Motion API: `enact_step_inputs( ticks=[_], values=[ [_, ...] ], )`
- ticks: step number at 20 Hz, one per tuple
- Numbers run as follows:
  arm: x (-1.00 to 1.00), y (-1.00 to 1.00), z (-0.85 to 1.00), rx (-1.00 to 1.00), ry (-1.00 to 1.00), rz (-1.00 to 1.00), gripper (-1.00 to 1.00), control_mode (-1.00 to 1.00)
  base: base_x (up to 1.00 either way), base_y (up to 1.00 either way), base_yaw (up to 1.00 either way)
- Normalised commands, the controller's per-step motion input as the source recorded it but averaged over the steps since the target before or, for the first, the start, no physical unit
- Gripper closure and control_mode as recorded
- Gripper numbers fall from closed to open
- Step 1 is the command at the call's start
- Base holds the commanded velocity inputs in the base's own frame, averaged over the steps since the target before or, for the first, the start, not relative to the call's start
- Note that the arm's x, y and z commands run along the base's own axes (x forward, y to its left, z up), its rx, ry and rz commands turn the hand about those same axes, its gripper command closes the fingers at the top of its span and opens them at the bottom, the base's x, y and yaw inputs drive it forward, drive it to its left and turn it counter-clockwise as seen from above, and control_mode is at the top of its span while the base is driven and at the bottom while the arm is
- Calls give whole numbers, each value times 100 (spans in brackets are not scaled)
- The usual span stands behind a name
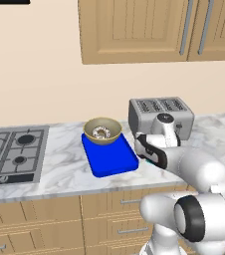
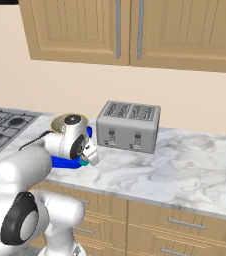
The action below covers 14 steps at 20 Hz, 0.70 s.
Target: Place the bowl with donut and the cupcake onto the tray.
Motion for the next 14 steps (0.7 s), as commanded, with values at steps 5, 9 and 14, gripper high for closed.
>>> enact_step_inputs(
  ticks=[5, 9, 14],
  values=[
    [1, 49, 21, 0, -6, 0, 100, -100, 0, 0, 0],
    [16, 41, 0, 0, -6, 0, 100, -100, 0, 0, 0],
    [27, 28, 0, -1, -5, 0, 100, -100, 0, 0, 0]
  ],
)
